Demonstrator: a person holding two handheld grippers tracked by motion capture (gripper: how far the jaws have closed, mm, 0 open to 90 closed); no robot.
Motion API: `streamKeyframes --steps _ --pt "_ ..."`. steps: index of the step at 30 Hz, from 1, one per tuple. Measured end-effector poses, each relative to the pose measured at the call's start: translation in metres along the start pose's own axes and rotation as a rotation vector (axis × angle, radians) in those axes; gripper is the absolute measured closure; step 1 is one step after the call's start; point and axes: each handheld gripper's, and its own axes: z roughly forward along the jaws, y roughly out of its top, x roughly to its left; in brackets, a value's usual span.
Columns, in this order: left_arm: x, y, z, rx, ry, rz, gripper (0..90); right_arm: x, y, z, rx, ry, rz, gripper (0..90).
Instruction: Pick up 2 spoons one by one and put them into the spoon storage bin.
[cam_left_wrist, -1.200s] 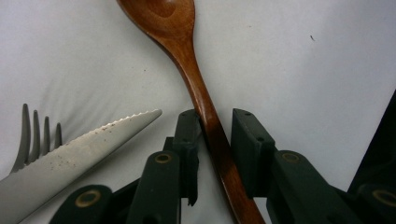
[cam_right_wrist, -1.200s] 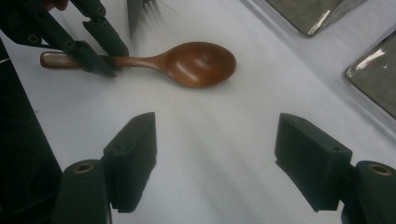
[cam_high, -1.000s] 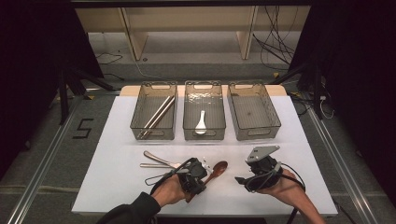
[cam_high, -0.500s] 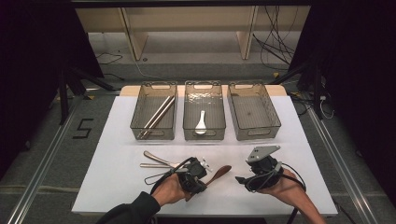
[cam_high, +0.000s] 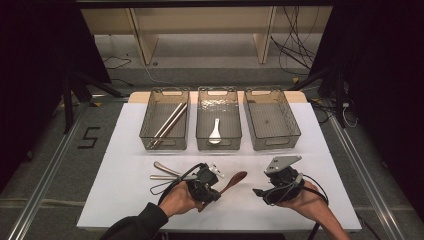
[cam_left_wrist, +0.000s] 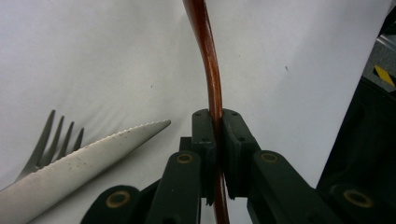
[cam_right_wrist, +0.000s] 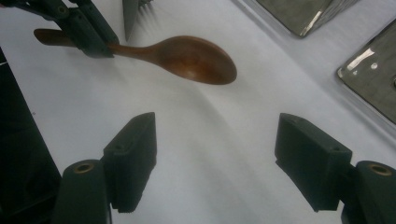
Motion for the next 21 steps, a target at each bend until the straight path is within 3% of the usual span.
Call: streamKeyframes --steps 9,21 --pt "0.004 0.010 -0.017 -0.052 0.000 -0.002 84.2 0.000 0.000 0.000 -0.001 -0.001 0.000 30.4" --pt "0.024 0.039 -0.043 -0.107 0.053 0.000 84.1 0.000 -0.001 0.001 0.000 0.000 0.004 30.4"
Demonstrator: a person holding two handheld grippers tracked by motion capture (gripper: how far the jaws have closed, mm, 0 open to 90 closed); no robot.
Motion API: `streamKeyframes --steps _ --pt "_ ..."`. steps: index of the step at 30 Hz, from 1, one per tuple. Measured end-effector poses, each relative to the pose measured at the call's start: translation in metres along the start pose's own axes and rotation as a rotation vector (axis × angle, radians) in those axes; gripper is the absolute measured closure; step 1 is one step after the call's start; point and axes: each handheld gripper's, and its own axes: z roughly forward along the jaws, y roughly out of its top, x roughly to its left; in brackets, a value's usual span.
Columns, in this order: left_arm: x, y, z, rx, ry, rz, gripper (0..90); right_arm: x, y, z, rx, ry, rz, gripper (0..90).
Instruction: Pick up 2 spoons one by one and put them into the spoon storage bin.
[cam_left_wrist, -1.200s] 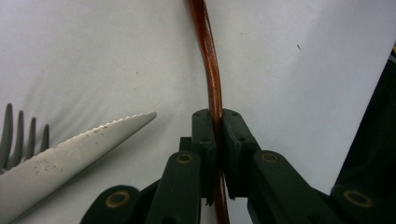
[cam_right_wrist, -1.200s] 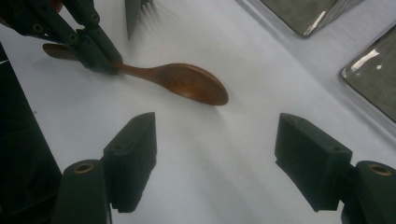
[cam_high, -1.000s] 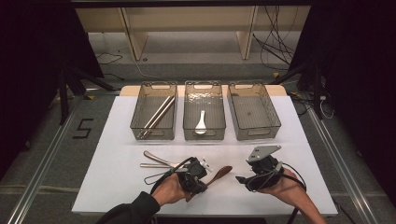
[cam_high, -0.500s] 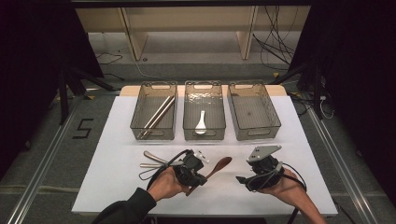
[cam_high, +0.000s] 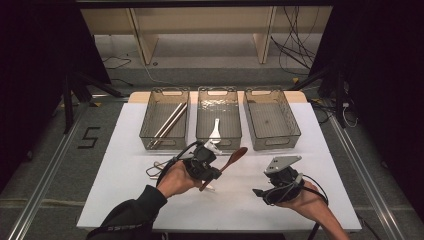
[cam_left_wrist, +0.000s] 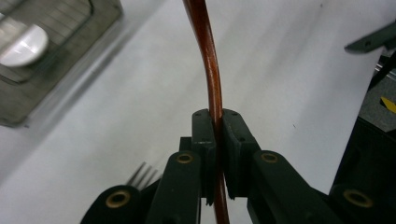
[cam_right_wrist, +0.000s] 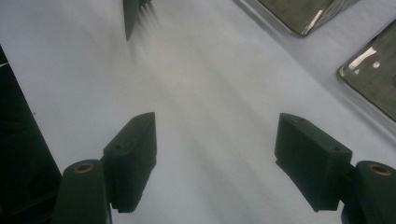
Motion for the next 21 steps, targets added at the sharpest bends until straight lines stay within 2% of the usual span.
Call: streamKeyframes --steps 10,21 --pt "0.024 0.023 -0.008 -0.030 0.056 -0.017 84.1 0.001 0.000 0.000 -0.002 0.003 0.000 30.4" --pt "0.055 0.046 -0.013 -0.065 0.115 -0.073 84.1 0.000 0.000 0.000 -0.001 0.010 -0.001 30.4"
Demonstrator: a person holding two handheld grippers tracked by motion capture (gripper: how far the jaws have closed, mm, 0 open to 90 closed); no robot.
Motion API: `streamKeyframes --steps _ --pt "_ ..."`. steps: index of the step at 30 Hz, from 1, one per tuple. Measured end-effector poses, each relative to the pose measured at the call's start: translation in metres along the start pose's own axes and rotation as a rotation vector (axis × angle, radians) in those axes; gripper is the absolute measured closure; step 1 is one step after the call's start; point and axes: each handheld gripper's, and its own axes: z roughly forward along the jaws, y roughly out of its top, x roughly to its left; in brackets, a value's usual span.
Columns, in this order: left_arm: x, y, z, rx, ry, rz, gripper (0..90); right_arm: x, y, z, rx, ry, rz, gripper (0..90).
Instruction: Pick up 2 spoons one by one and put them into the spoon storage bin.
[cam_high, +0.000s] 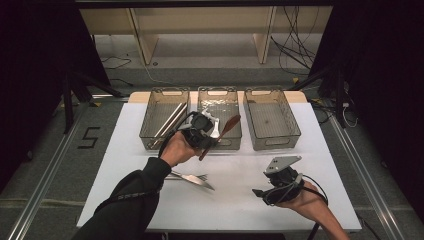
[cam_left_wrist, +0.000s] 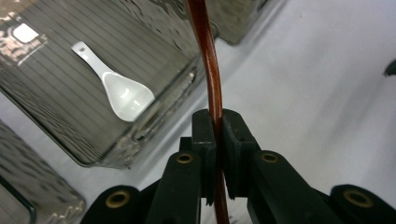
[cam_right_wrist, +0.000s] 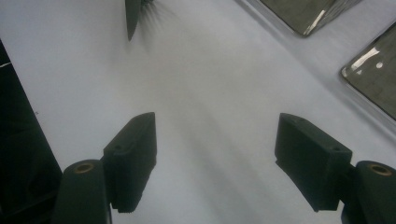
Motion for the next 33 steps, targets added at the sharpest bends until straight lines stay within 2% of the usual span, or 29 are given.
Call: streamKeyframes --steps 4,20,25,28,33 --pt "0.008 0.006 0.002 -0.015 0.007 -0.026 84.1 0.000 0.000 0.000 0.001 -0.002 0.005 30.4" --pt "0.043 0.026 0.011 -0.026 0.057 -0.079 84.1 -0.001 -0.001 0.000 0.000 0.001 0.005 30.4" --pt "0.048 0.032 0.015 -0.026 0.078 -0.081 84.1 -0.001 -0.001 0.000 0.001 0.004 0.001 30.4" --pt "0.053 0.034 0.019 -0.007 0.092 -0.077 84.0 0.000 -0.001 0.000 0.000 0.005 0.002 30.4" --pt "0.061 0.037 0.019 -0.017 0.107 -0.090 84.1 -0.001 -0.001 0.000 -0.001 0.005 0.001 30.4"
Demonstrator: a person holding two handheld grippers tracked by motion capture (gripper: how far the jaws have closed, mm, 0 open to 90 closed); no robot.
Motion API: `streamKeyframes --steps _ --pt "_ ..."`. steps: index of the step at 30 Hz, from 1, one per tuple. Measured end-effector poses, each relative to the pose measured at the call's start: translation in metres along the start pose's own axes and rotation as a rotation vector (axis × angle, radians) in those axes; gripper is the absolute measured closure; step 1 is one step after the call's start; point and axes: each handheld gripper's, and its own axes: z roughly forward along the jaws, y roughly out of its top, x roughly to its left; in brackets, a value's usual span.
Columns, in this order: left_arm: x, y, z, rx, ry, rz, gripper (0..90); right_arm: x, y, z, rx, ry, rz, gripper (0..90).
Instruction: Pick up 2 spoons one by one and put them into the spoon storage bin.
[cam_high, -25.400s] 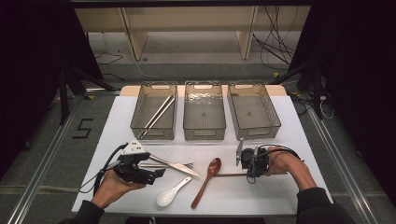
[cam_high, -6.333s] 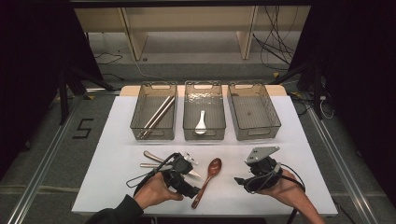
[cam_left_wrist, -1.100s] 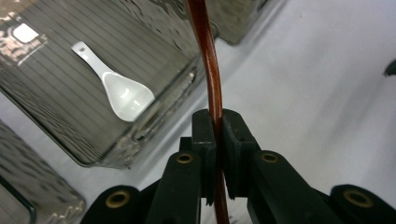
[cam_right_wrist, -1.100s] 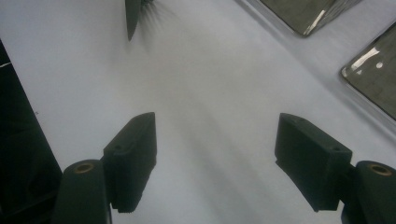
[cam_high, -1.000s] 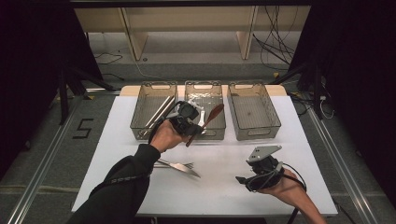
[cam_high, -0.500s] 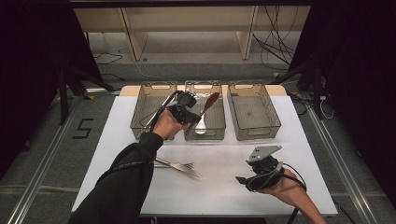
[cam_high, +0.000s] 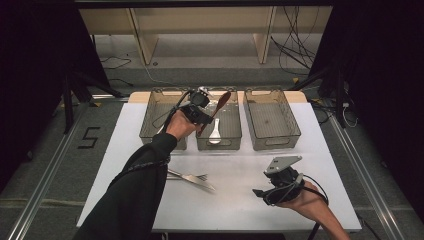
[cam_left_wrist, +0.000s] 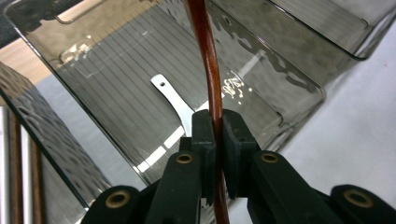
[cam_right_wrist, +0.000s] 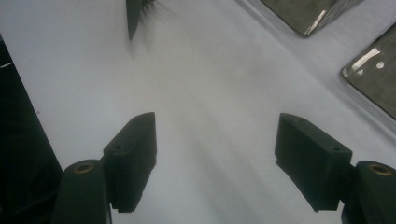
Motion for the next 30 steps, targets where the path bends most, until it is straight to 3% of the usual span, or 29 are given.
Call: streamKeyframes --steps 18,21,23,25,30 --pt "0.010 0.007 0.019 0.010 0.016 -0.034 83.8 0.001 0.000 0.000 -0.006 0.002 -0.009 30.4" --pt "0.009 0.006 0.024 0.027 0.029 -0.025 83.5 0.000 0.000 0.000 -0.010 0.006 -0.002 30.4" --pt "0.011 0.006 0.024 0.016 0.033 -0.041 82.9 0.000 0.000 0.000 -0.005 0.005 -0.002 30.4" --pt "0.012 0.006 0.025 0.015 0.020 -0.057 78.5 0.000 0.000 0.000 -0.005 0.007 -0.002 30.4" --pt "0.007 0.005 0.014 0.001 -0.004 -0.029 64.3 0.000 -0.001 0.000 -0.004 0.006 -0.003 30.4"
